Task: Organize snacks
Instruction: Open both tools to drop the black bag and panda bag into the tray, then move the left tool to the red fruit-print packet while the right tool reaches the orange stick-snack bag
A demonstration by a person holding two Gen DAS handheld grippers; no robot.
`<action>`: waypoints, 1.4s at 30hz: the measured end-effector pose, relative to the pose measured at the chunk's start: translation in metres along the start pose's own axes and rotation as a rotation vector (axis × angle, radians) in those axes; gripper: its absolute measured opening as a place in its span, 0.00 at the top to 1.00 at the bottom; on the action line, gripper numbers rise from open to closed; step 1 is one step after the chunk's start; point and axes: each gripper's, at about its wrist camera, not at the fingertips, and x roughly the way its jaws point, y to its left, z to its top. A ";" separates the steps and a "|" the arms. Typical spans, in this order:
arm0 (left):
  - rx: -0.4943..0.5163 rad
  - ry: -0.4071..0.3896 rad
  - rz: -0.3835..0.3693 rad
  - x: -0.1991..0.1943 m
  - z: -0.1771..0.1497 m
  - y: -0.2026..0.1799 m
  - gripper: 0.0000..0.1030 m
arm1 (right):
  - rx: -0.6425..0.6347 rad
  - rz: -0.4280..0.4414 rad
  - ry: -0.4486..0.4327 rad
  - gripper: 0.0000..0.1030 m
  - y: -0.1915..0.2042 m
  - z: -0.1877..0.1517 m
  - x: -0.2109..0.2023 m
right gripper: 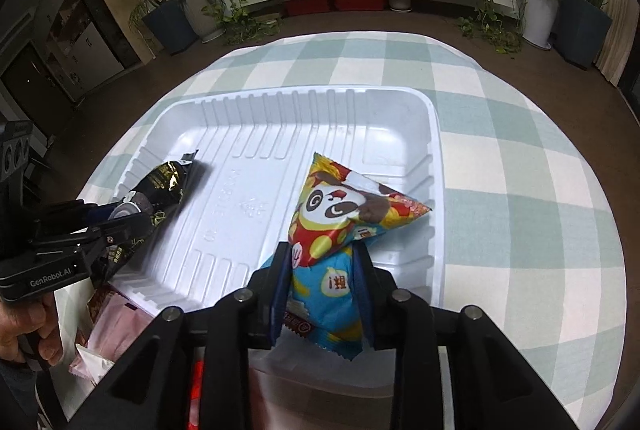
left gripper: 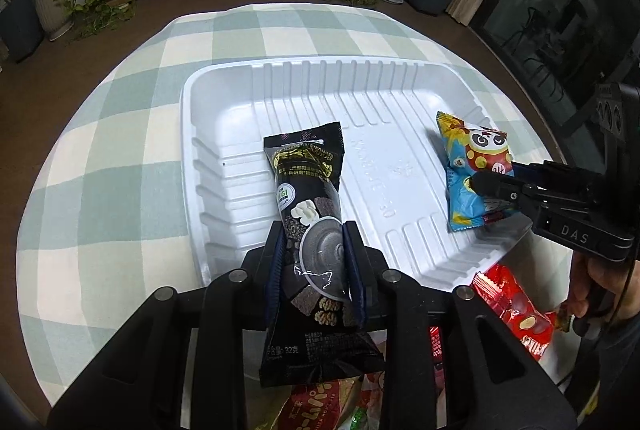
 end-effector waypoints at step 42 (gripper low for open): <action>-0.115 -0.095 0.006 -0.130 -0.234 -0.011 0.01 | 0.176 0.263 -0.158 0.09 0.047 -0.251 -0.138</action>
